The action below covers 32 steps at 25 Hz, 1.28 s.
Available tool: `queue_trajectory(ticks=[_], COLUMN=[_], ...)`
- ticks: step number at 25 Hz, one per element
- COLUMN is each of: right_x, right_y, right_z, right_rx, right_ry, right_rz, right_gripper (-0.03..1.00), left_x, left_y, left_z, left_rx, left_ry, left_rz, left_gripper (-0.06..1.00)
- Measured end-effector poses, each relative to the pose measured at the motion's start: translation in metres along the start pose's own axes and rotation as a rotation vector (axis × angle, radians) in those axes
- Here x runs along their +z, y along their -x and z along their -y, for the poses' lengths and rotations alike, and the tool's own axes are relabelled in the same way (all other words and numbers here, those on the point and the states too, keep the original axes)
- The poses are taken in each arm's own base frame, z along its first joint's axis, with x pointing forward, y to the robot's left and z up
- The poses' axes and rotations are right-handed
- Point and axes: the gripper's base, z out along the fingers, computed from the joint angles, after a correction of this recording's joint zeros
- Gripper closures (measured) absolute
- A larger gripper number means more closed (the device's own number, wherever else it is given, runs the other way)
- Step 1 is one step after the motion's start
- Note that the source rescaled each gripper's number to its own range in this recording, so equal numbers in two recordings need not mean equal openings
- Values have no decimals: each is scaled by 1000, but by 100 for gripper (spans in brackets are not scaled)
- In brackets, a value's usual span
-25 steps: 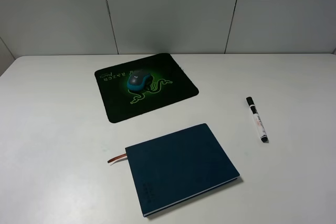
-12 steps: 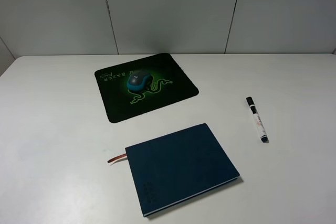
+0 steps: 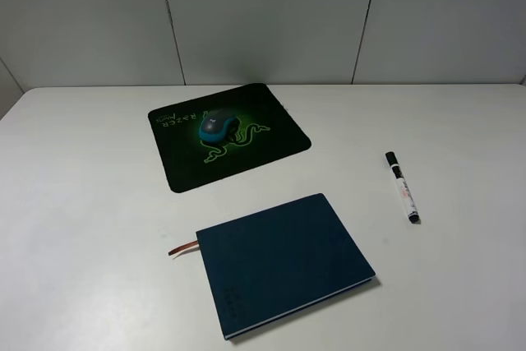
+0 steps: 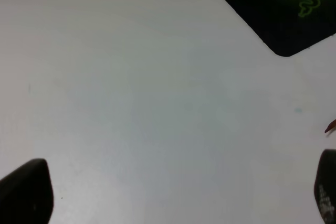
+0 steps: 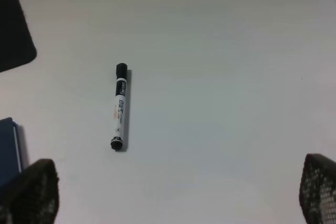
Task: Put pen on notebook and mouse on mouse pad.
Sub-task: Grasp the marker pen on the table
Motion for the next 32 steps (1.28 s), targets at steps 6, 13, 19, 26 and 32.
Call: queue_trajectory(ticks=[6,13,19,26,32], right_x=[0,-1,21,63,105], right_y=[0,8,43,74,86], right_z=[-1,-2,-4,-7,-17], right_rx=[10,13,17,-8,-60], right_ry=[14,14,12,18,66], right_rz=[-1,-36,-204,-386,-481], right_gripper=[-3,-3,-3,-3,-3], left_x=[0,0,0,0,0], left_y=[0,0,0,0,0], left_z=[0,0,0,0,0], left_rx=[0,0,1,1,1], left_ry=[0,1,1,1,1], left_rz=[0,2,2,3,3], left_gripper=[-5,-5,-5,-5,-5])
